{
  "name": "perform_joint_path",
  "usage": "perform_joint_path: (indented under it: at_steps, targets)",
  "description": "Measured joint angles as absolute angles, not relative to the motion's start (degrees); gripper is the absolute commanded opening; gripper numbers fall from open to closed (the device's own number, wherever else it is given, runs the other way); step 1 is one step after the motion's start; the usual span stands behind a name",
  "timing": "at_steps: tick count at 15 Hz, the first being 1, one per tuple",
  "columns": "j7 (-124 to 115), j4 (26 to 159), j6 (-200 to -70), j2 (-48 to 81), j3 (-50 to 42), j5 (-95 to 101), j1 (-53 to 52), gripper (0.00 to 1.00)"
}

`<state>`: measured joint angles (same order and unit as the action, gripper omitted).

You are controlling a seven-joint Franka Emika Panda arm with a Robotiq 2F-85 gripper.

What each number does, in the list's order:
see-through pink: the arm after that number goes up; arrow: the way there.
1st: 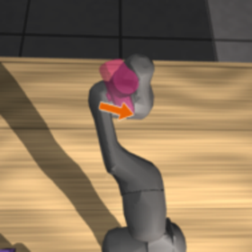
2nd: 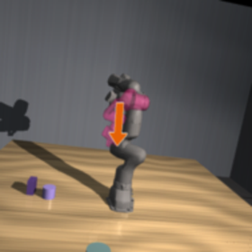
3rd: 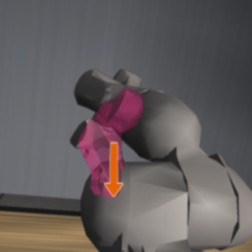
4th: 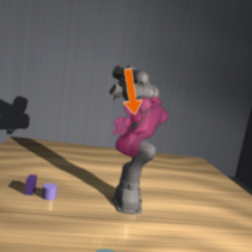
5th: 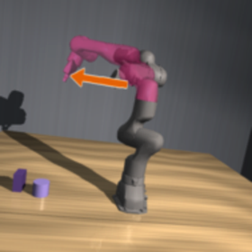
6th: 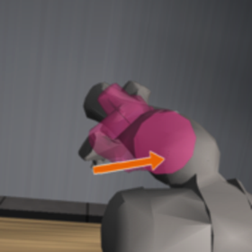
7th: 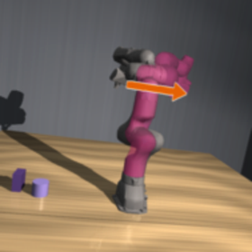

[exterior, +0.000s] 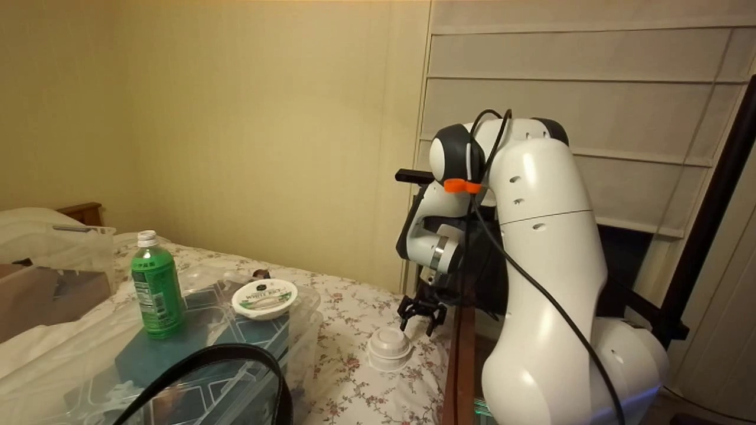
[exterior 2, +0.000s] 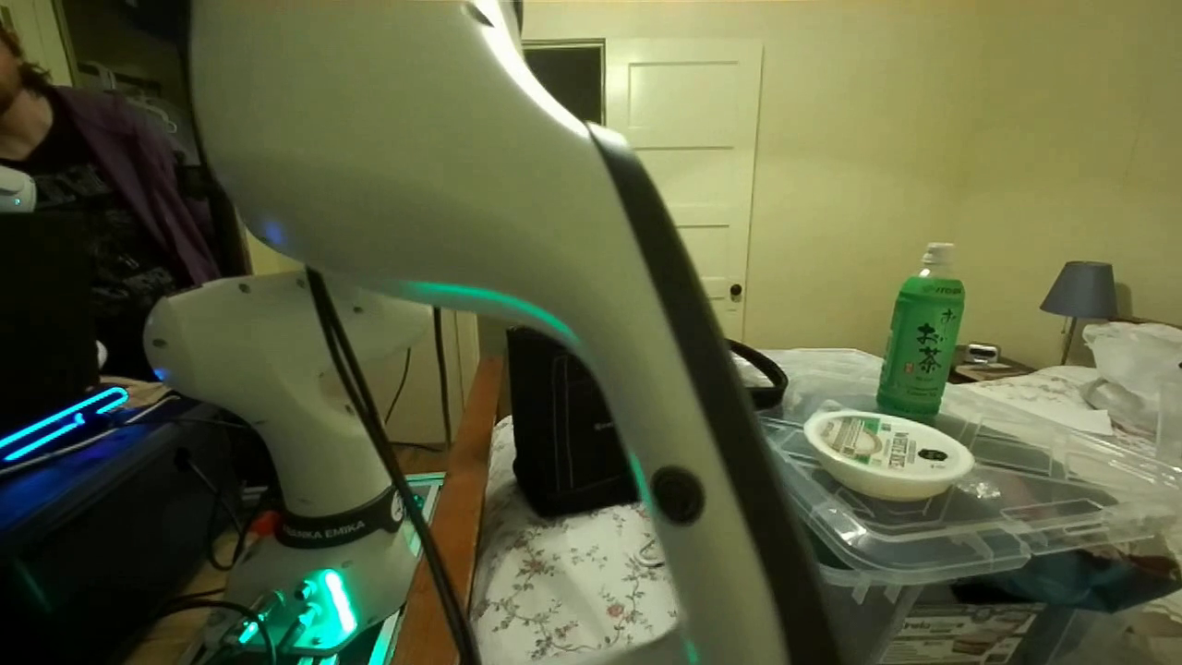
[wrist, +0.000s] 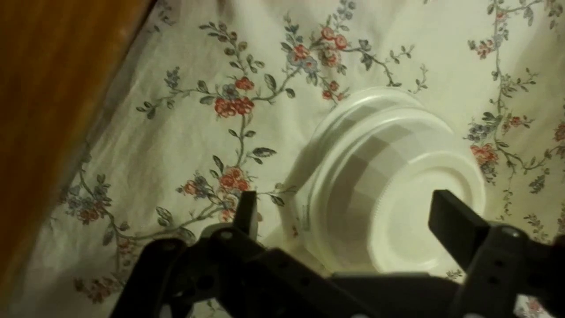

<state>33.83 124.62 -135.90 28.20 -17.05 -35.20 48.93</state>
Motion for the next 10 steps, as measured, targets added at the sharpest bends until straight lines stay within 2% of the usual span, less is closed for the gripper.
perform_joint_path:
  at_steps: [6,10]
  targets:
    - [44.70,124.31,-131.56,31.04,-9.57,-40.79,60.64,1.00]
    - [51.86,124.35,-127.71,32.81,-7.41,-43.98,64.15,1.00]
